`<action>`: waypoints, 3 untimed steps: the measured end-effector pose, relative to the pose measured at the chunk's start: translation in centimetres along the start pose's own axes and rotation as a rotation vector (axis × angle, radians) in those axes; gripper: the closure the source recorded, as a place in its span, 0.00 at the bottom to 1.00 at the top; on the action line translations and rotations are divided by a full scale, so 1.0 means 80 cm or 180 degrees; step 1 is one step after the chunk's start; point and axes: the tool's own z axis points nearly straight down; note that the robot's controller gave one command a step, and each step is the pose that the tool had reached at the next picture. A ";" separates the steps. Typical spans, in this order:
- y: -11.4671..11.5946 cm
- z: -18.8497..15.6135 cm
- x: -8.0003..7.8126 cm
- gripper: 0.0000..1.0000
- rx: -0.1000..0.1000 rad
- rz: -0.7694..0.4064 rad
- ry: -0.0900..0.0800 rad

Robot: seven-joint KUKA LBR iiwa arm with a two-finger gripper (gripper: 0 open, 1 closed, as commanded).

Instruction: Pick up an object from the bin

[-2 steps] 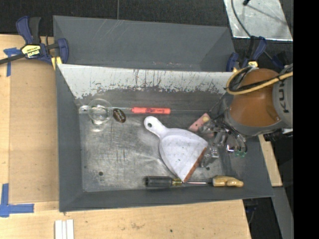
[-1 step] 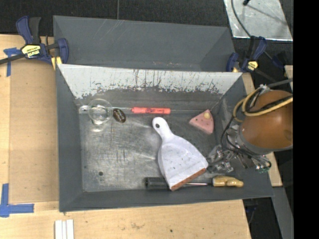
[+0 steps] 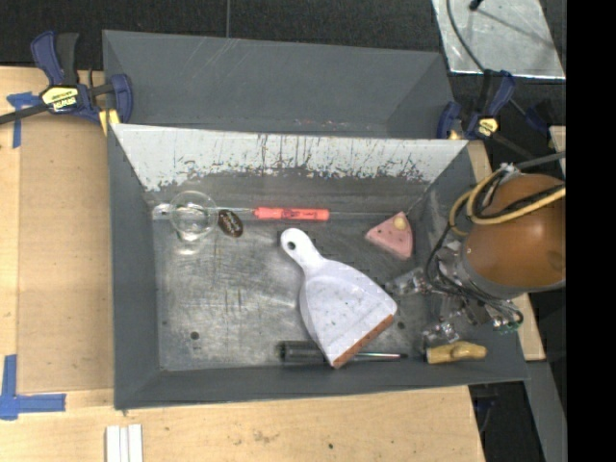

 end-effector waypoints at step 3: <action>0.047 -0.006 -0.094 0.00 -0.0026 0.0695 0.0067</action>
Offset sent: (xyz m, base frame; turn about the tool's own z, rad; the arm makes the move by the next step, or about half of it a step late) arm 0.0318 0.0807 -0.0049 0.0708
